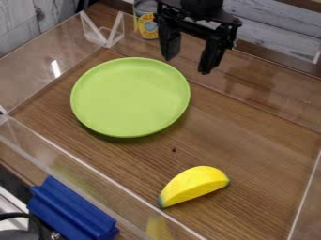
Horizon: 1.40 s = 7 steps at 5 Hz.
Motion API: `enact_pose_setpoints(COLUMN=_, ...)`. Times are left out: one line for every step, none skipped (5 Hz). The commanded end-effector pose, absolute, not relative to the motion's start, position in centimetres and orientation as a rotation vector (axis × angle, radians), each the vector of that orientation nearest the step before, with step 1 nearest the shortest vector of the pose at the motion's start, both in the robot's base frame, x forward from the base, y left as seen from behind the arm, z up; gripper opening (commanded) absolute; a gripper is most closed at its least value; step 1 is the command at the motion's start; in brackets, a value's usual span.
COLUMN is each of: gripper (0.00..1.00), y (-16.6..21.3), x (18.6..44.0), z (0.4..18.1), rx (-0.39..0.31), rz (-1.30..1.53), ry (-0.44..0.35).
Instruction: Put the banana in the green plate
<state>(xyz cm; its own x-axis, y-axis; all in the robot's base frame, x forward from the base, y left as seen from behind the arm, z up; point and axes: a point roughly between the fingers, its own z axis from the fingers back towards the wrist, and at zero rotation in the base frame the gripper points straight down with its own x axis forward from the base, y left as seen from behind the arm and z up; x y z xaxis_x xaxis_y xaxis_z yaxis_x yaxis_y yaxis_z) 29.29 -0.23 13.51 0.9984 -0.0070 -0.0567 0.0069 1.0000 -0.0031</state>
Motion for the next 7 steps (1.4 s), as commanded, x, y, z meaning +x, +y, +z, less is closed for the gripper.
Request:
enact_pose_setpoints(gripper=1.0, y=-1.3, x=28.1, z=13.0, rx=-0.004, rz=-0.079, ry=0.067)
enact_pose_setpoints(gripper=1.0, y=-3.4, x=25.6, z=12.7, rx=-0.006, rz=-0.247, ry=0.055)
enact_pose_setpoints(gripper=1.0, y=-5.4, x=23.8, z=12.3, rx=0.005, rz=-0.346, ry=0.032)
enact_pose_setpoints(gripper=1.0, y=-6.2, x=22.7, z=12.0, rx=0.011, rz=-0.383, ry=0.022)
enact_pose_setpoints(gripper=1.0, y=-6.9, x=21.8, z=11.1, rx=0.015, rz=-0.427, ry=0.009)
enact_pose_setpoints(gripper=1.0, y=-7.5, x=21.2, z=9.9, rx=0.021, rz=-0.462, ry=-0.002)
enact_pose_setpoints(gripper=1.0, y=-8.0, x=20.8, z=8.4, rx=0.027, rz=-0.5, ry=-0.011)
